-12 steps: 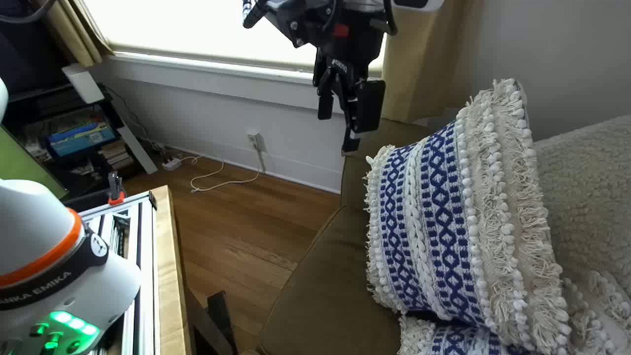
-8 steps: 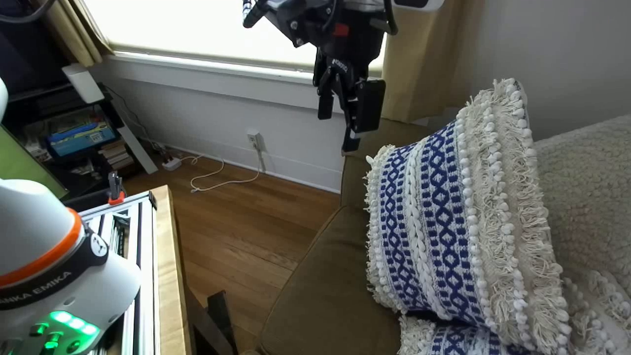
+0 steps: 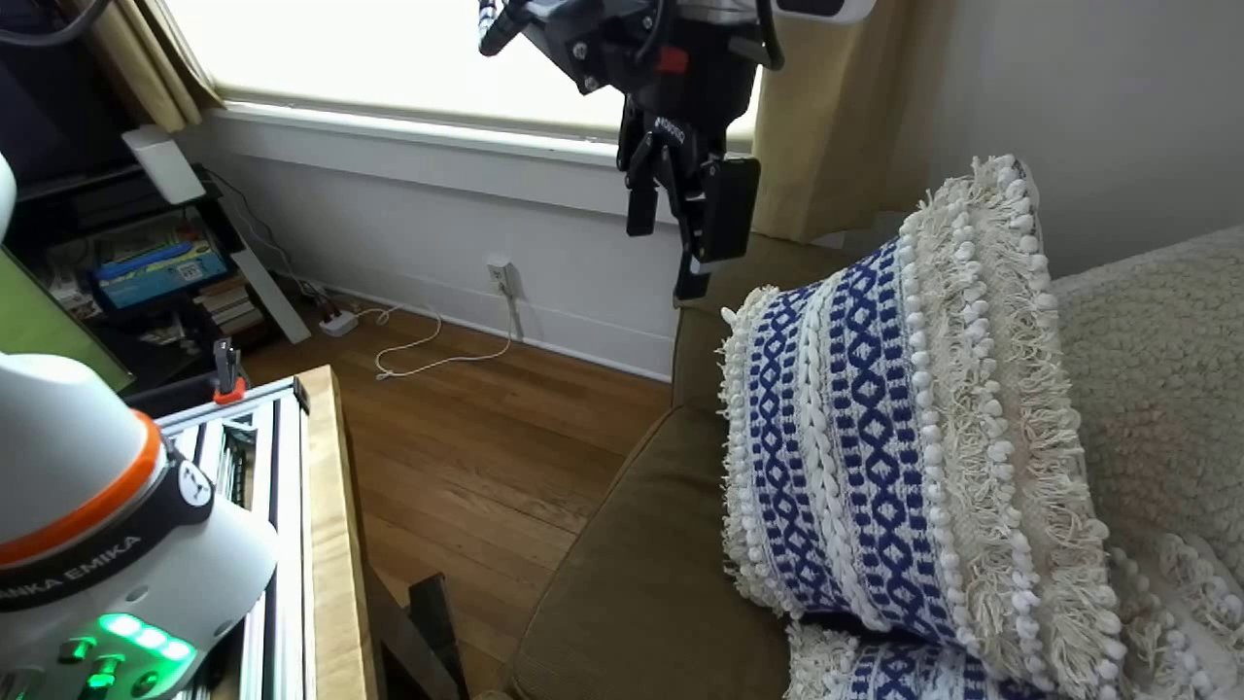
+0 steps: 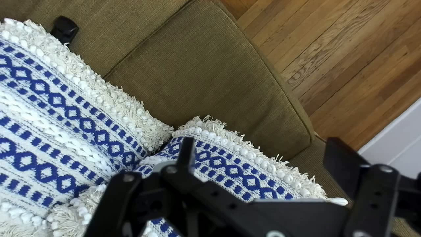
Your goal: Move the white and blue pillow on the right slightly to the right
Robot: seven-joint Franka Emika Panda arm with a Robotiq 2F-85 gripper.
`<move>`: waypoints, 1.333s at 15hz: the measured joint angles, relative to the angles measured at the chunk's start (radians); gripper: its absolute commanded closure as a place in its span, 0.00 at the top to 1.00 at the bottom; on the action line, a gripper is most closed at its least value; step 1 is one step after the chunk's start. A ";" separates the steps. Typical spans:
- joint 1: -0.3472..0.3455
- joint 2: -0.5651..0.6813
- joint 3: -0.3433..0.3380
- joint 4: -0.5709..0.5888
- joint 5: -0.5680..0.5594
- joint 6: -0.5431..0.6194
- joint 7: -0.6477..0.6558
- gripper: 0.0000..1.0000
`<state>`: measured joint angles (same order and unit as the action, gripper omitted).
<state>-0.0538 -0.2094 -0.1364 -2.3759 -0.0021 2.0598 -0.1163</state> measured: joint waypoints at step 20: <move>-0.134 0.557 -0.018 0.477 -0.381 0.040 -0.382 1.00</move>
<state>-0.1882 0.3481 -0.1543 -1.8991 -0.3832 2.1000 -0.4982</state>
